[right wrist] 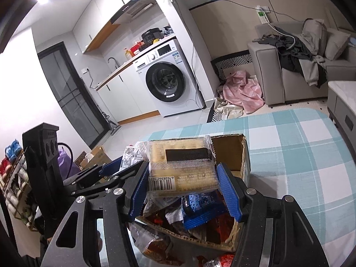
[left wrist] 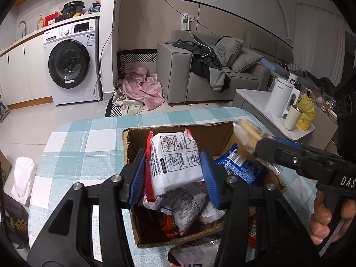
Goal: Organize snacks
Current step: 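Open both tools to drop the snacks into the box, then move both open tools back down toward the remaining snacks on the table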
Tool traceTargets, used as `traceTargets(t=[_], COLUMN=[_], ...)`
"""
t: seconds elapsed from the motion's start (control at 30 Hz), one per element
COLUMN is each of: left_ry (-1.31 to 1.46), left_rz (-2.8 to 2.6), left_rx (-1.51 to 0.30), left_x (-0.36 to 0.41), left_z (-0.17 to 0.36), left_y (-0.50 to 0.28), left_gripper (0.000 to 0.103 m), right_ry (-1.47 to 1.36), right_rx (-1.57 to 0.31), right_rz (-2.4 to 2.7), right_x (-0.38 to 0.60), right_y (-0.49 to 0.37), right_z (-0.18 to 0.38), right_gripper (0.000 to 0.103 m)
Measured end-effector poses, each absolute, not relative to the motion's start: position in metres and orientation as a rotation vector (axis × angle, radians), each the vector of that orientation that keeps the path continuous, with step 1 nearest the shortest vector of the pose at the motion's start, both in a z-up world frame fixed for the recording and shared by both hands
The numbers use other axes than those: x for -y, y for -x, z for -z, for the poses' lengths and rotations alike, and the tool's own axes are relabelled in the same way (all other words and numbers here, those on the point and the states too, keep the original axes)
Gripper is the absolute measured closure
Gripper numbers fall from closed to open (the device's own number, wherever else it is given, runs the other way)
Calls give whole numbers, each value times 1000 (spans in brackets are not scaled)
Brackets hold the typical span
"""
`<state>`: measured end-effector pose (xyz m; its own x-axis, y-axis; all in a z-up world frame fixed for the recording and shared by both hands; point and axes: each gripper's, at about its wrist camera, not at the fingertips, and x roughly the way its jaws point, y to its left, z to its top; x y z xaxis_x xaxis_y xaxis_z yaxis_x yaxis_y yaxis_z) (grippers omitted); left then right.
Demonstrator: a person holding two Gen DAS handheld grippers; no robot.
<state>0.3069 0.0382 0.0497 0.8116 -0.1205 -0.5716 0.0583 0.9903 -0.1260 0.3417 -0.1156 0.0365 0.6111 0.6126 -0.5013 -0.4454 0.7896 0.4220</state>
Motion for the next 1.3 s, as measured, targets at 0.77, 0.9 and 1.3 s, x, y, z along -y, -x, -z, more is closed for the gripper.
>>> traceTargets(t=[0.77, 0.9, 1.3], left_ry=[90, 96, 104], left_rz=[99, 118, 94], left_rx=[-639, -648, -619], left_x=[-37, -35, -38], left_z=[-21, -21, -42], left_y=[-336, -333, -284], left_gripper=[56, 48, 2], right_ry=[-332, -315, -248], right_rx=[-728, -732, -691], right_rz=[-532, -560, -576], right_x=[101, 102, 128], right_y=[-378, -377, -343], right_z=[-8, -8, -22], right_gripper=[39, 32, 0])
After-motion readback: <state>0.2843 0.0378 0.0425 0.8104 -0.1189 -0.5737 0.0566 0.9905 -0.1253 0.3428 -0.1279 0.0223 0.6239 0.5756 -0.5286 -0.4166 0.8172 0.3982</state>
